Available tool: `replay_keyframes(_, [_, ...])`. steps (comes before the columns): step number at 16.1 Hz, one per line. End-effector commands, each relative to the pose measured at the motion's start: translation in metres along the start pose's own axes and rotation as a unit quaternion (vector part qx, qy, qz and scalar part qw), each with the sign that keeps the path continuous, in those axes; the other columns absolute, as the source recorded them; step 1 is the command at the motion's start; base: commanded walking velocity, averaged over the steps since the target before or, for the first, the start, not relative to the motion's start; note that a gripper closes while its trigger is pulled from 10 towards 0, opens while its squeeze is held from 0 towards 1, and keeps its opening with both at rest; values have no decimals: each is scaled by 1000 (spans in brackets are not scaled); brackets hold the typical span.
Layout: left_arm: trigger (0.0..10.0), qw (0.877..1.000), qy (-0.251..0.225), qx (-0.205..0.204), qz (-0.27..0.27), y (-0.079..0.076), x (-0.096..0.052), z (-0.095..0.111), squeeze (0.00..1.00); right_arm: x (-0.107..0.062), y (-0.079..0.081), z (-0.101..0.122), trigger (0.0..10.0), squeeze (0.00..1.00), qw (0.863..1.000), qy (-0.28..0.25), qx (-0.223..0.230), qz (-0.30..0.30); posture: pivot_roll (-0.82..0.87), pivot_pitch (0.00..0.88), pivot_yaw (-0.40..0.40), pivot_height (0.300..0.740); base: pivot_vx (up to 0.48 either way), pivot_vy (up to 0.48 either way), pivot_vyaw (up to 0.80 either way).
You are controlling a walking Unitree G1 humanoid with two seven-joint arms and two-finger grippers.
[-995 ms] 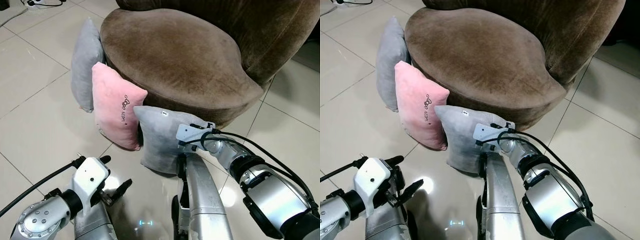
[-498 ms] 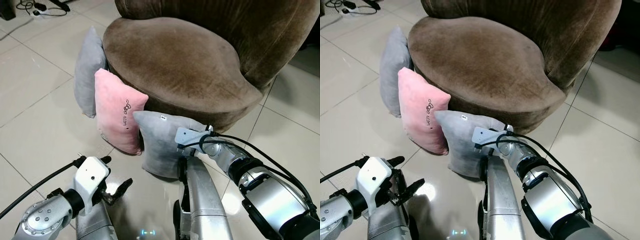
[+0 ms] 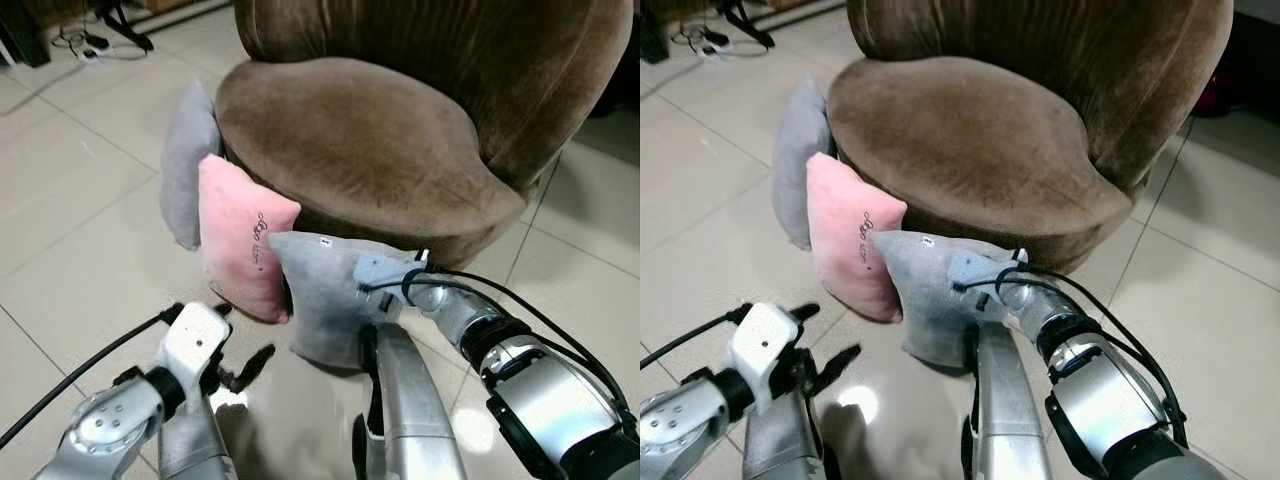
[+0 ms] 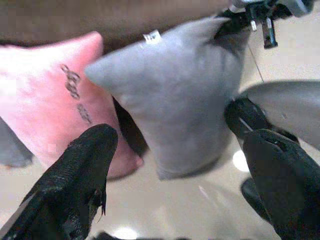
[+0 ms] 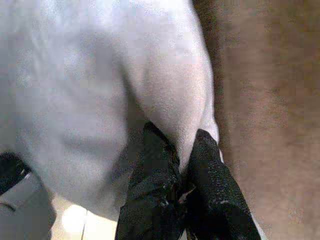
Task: Move the pillow to the sofa from floor
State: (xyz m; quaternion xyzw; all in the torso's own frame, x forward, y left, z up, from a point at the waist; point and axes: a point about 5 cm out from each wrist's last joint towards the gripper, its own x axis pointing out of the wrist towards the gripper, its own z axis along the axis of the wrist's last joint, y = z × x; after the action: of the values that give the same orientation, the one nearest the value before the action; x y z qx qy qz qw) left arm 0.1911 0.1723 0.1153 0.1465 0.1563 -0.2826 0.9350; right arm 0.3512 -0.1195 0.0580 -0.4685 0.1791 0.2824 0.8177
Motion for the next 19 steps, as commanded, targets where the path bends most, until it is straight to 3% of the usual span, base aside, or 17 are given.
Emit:
replay_keyframes(1, [10000, 1000, 2, 1, 4, -2, 1, -2, 392, -2, -6, 0, 0, 0, 999, -16, 22, -18, -1, 4, -53, 481, 0, 0, 0])
replay_keyframes(2, [10000, 1000, -2, 2, 18, 0, 5, -2, 388, -4, -12, 1, 0, 0, 998, -34, 41, -36, 6, 0, -52, 481, 0, 0, 0])
replay_keyframes(4, [10000, 997, -28, 11, 74, 11, 10, 5, 384, -18, -50, 9, 0, 0, 985, -106, 86, -107, 16, 0, -54, 481, 0, 0, 0])
replay_keyframes(5, [10000, 993, -49, 5, 109, 19, 11, 13, 380, -35, -78, 13, 0, 0, 968, -157, 119, -156, 18, 0, -55, 481, 0, 0, 0])
replay_keyframes(6, [10000, 991, -57, 7, 120, 22, 12, 16, 376, -47, -92, 15, 0, 0, 956, -188, 135, -181, 18, 0, -56, 481, 0, 0, 0])
replay_keyframes(7, [10000, 989, -67, 12, 127, 24, 13, 20, 373, -76, -118, 19, 0, 0, 929, -239, 158, -233, 8, 0, -45, 481, 0, 0, 0])
replay_keyframes(8, [10000, 989, -71, 13, 129, 24, 13, 21, 373, -86, -126, 19, 0, 0, 919, -255, 167, -252, 6, 0, -42, 481, 0, 0, 0])
replay_keyframes(9, [10000, 989, -77, 14, 128, 22, 15, 23, 376, -111, -144, 18, 0, 0, 890, -279, 194, -303, -4, 0, -30, 481, 0, 0, 0])
replay_keyframes(10, [10000, 989, -80, 15, 126, 22, 17, 24, 376, -124, -156, 19, 0, 0, 871, -292, 212, -333, -11, 0, -17, 481, 0, 0, 0])
replay_keyframes(11, [10000, 988, -87, 17, 124, 21, 19, 27, 373, -146, -175, 20, 0, 0, 835, -313, 245, -379, -14, 0, -13, 481, 0, 0, 0])
replay_keyframes(12, [10000, 987, -99, 21, 126, 24, 24, 33, 373, -187, -208, 20, 0, 0, 770, -343, 289, -455, -18, 0, 4, 481, 0, 0, 0])
replay_keyframes(13, [10000, 986, -104, 23, 128, 26, 26, 36, 373, -203, -221, 20, 0, 0, 743, -351, 300, -485, -19, 0, 7, 481, 0, 0, 0])
replay_keyframes(14, [10000, 985, -109, 26, 129, 28, 28, 39, 369, -214, -232, 24, 10000, 0, 729, -355, 299, -503, -26, 0, 18, 481, 0, 0, 0])
replay_keyframes(15, [10000, 985, -112, 29, 128, 31, 30, 41, 373, -218, -239, 28, 10000, 0, 727, -356, 300, -505, -29, 0, 21, 481, 0, 0, 0])
replay_keyframes(16, [10000, 985, -114, 30, 127, 32, 32, 42, 369, -213, -237, 33, 10000, 0, 734, -357, 305, -491, -34, 0, 24, 481, 0, 0, 0])
replay_keyframes(18, [10000, 985, -114, 33, 124, 33, 36, 42, 369, -177, -210, 39, 10000, 0, 784, -331, 318, -419, -34, 0, 22, 481, 0, 0, 0])
replay_keyframes(19, [10000, 985, -114, 34, 124, 33, 38, 42, 365, -159, -192, 41, 10000, 0, 802, -319, 328, -384, -33, 0, 21, 481, 0, 0, 0])
